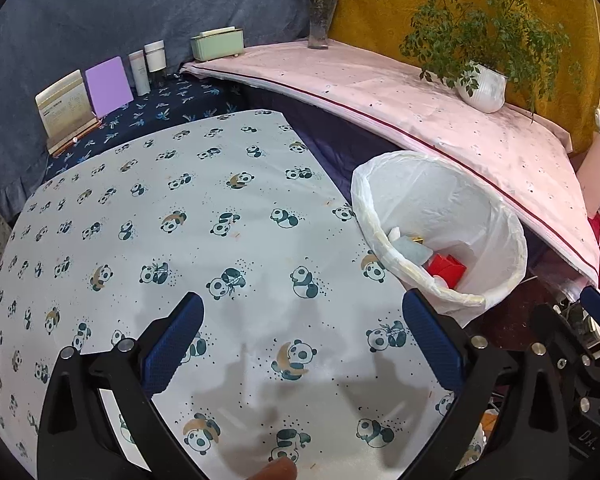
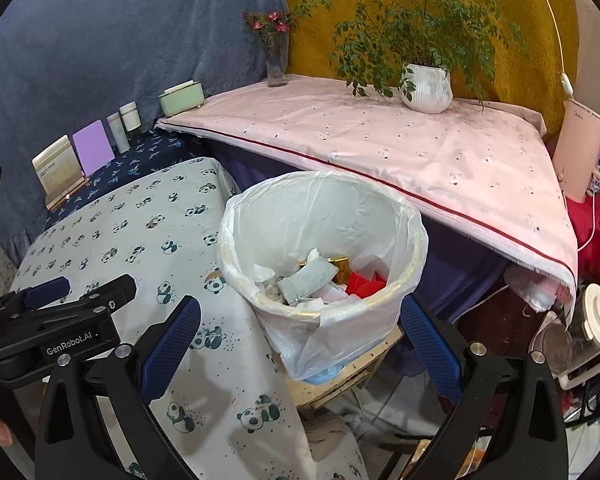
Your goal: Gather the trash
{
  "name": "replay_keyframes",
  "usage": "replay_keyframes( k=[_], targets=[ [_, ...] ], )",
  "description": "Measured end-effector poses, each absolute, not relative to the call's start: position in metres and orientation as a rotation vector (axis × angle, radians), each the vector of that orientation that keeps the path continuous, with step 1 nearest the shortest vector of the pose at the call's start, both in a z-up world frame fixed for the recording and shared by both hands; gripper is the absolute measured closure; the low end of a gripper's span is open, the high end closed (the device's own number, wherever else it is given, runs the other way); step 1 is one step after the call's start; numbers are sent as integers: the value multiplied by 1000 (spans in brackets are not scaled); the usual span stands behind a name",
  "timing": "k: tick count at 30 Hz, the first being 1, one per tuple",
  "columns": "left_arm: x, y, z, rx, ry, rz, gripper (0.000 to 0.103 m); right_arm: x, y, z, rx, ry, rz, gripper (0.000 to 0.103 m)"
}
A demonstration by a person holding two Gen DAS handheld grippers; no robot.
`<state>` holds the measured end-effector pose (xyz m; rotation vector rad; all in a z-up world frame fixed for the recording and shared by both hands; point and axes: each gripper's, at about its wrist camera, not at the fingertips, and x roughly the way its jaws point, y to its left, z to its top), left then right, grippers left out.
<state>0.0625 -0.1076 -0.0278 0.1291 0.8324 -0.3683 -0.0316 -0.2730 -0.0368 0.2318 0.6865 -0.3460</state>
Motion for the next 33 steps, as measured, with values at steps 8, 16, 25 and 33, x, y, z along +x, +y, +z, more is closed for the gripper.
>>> replay_keyframes(
  k=[8,16,25,33],
  targets=[
    [56,-109,-31,152,834,-362,8,-37,-267,-36,213,688,-355,7],
    [52,-111,-33,166,827,-355,8,-40,-263,-39,196,698,-356,7],
    [50,-112,-34,173,831,-346,7,-41,-261,-42,178,709,-361,7],
    [49,-108,-36,164,831,-339,7,-41,-260,-45,178,713,-360,7]
  ],
)
